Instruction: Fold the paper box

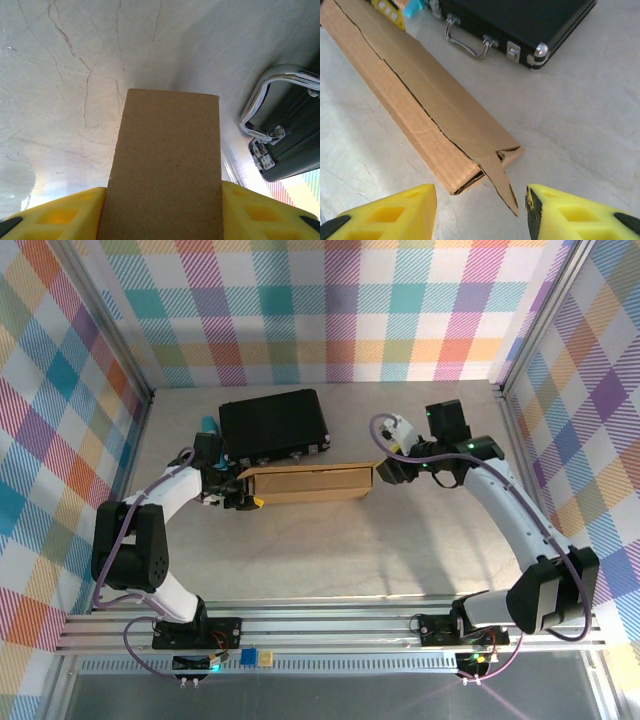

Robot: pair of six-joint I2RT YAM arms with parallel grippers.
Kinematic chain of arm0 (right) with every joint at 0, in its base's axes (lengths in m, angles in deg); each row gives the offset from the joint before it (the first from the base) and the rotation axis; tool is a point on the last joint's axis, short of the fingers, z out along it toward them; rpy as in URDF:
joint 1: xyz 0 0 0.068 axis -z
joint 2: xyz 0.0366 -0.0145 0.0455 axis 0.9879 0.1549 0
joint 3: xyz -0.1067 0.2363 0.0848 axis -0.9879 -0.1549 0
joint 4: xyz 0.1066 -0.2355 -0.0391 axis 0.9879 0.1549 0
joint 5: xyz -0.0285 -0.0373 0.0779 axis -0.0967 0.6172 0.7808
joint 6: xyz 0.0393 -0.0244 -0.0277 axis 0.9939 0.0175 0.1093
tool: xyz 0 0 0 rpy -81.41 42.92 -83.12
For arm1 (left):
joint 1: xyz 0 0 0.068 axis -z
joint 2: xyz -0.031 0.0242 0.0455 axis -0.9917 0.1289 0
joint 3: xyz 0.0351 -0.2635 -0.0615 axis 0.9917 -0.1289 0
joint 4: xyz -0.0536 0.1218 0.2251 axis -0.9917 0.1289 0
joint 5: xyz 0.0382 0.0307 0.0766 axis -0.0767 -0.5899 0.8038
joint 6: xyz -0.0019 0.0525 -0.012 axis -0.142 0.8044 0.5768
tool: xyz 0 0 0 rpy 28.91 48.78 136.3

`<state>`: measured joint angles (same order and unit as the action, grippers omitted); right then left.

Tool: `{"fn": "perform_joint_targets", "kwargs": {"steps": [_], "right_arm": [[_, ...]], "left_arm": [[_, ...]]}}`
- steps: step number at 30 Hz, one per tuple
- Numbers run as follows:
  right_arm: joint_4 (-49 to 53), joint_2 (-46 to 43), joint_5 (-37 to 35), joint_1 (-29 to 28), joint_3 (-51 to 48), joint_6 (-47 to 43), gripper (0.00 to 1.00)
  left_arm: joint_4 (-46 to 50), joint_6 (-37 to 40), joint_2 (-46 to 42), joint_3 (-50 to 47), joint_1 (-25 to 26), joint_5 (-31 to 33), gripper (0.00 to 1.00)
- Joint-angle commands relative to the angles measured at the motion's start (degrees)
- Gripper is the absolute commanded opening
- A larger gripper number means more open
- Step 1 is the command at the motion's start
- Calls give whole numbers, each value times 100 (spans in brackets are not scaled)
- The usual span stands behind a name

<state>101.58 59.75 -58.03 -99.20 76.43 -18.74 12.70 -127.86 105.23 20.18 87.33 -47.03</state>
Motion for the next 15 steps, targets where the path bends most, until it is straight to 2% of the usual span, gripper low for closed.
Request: {"fn": "perform_joint_targets", "kwargs": {"steps": [1,12,15], "right_arm": [[440,148,-420,-155,231,-226,49],[569,610,-810,-334,575,7,26],[600,680,-830,-367,621,67,22]], "left_arm": [[201,53,78,99,-72,151,30],[174,70,201,195,-92,107,30],[147,61,223,206,-100,98,30]]}}
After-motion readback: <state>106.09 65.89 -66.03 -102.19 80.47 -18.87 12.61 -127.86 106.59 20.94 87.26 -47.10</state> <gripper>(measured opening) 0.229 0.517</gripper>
